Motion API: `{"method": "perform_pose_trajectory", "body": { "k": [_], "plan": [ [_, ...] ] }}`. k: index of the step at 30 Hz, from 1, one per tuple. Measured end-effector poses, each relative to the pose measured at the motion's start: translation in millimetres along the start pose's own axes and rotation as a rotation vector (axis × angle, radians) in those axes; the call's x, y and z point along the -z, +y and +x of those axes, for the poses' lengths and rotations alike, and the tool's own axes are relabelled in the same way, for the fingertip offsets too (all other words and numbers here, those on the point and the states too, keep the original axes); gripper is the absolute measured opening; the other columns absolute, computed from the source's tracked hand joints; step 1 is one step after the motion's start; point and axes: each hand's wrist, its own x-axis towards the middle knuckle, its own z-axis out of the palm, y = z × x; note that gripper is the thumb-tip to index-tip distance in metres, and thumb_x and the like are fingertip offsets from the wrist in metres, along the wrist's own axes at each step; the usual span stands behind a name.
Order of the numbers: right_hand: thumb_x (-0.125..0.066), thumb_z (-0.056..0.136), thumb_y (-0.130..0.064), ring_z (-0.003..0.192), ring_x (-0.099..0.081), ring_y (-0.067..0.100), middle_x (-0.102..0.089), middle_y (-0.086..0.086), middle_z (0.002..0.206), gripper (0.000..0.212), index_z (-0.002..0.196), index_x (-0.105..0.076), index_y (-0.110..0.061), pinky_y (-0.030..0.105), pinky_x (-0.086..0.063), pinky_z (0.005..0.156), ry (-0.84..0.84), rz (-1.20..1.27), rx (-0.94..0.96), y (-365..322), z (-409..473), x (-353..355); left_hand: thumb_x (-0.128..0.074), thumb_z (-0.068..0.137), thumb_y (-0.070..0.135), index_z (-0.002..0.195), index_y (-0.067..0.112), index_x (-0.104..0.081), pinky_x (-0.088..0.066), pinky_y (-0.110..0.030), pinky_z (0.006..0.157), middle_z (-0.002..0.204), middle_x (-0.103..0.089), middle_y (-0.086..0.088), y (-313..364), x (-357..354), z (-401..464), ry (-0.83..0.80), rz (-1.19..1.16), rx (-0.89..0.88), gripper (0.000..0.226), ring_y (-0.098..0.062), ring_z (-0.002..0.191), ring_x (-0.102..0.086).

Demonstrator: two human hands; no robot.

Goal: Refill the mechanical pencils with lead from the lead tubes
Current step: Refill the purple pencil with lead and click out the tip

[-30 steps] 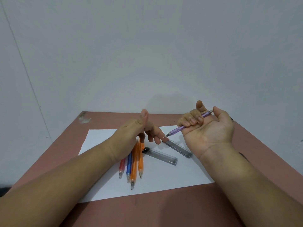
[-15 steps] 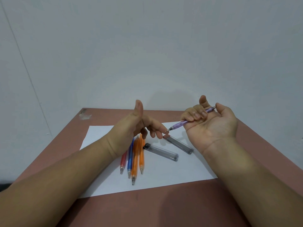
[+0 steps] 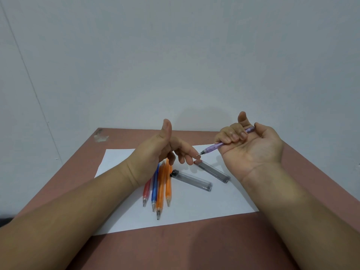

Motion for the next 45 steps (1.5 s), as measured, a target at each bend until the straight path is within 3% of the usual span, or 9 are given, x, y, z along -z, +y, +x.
{"method": "perform_pose_trajectory", "body": {
  "k": [4,7,18,23,28,34,39,42,45],
  "plan": [
    [-0.041,0.076,-0.028,0.047,-0.029,0.015,-0.029,-0.002,0.058,0.029,0.085,-0.062,-0.01,0.023,-0.033,0.048,0.002,-0.005,0.004,-0.5,-0.9,-0.4,-0.004,0.091,0.071,0.09,0.021,-0.082,-0.045,-0.034,0.073,0.092,-0.074,-0.012,0.8,-1.2,0.6,0.034,0.012,0.033,0.092,-0.031,0.086,-0.058],
    [-0.037,0.089,-0.032,0.048,-0.028,0.015,-0.028,-0.002,0.058,0.034,0.085,-0.062,-0.01,0.023,-0.032,0.048,0.011,-0.006,-0.004,-0.5,-1.4,-0.5,-0.001,0.093,0.059,0.088,0.023,-0.082,-0.044,-0.036,0.074,0.092,-0.074,-0.013,1.7,-1.4,0.6,0.049,0.034,0.04,0.089,-0.039,0.09,-0.058],
    [-0.032,0.095,-0.035,0.047,-0.028,0.015,-0.028,-0.002,0.058,0.04,0.086,-0.062,-0.01,0.023,-0.032,0.048,0.011,0.009,-0.014,-1.0,-1.3,0.7,-0.008,0.088,0.07,0.091,0.022,-0.081,-0.045,-0.04,0.075,0.095,-0.074,-0.011,0.5,-0.2,0.1,0.034,0.049,0.021,0.087,-0.042,0.094,-0.057],
    [-0.04,0.079,-0.025,0.046,-0.029,0.015,-0.029,-0.002,0.058,0.029,0.087,-0.062,-0.01,0.023,-0.032,0.049,-0.019,0.006,-0.002,-0.9,-2.0,-0.5,-0.018,0.081,0.092,0.094,0.021,-0.08,-0.046,-0.038,0.075,0.094,-0.074,-0.008,1.4,-0.7,-0.7,0.01,0.036,-0.002,0.095,-0.041,0.094,-0.058],
    [-0.033,0.094,-0.035,0.047,-0.028,0.015,-0.028,-0.002,0.058,0.039,0.087,-0.062,-0.01,0.023,-0.031,0.048,0.002,0.012,-0.012,-0.8,-1.5,-0.2,-0.019,0.082,0.091,0.094,0.019,-0.08,-0.046,-0.038,0.075,0.093,-0.074,-0.008,2.3,-1.2,-0.4,0.006,0.025,-0.009,0.094,-0.04,0.093,-0.058],
    [-0.033,0.095,-0.036,0.048,-0.028,0.015,-0.027,-0.002,0.058,0.04,0.088,-0.061,-0.009,0.023,-0.031,0.049,-0.002,0.011,-0.011,-0.3,-2.2,-1.1,-0.021,0.076,0.095,0.095,0.02,-0.079,-0.046,-0.035,0.074,0.094,-0.074,-0.008,2.2,-0.1,-1.1,-0.006,0.052,0.001,0.097,-0.039,0.093,-0.059],
    [-0.033,0.095,-0.036,0.048,-0.028,0.015,-0.027,-0.002,0.059,0.039,0.088,-0.062,-0.009,0.023,-0.032,0.048,0.007,0.014,-0.01,-0.3,-1.4,-0.1,-0.027,0.091,0.064,0.094,0.016,-0.079,-0.046,-0.037,0.072,0.09,-0.074,-0.005,-0.5,0.9,-2.2,0.012,0.077,0.008,0.071,-0.026,0.084,-0.061],
    [-0.038,0.084,-0.029,0.048,-0.028,0.015,-0.028,-0.002,0.058,0.031,0.087,-0.062,-0.01,0.023,-0.032,0.048,-0.002,0.005,-0.005,-0.5,-1.8,-0.6,-0.049,0.089,0.039,0.096,0.012,-0.079,-0.045,-0.039,0.075,0.091,-0.075,-0.007,1.9,1.8,-4.2,0.009,0.108,0.022,0.042,-0.021,0.087,-0.062],
    [-0.04,0.077,-0.025,0.047,-0.029,0.015,-0.029,-0.002,0.058,0.029,0.087,-0.063,-0.01,0.023,-0.031,0.05,-0.013,-0.004,0.0,-0.9,-1.9,-0.3,-0.048,0.084,0.019,0.096,0.009,-0.079,-0.045,-0.043,0.077,0.091,-0.075,-0.008,4.5,2.2,-4.7,0.015,0.114,0.05,0.035,-0.022,0.088,-0.063]
  ]
}}
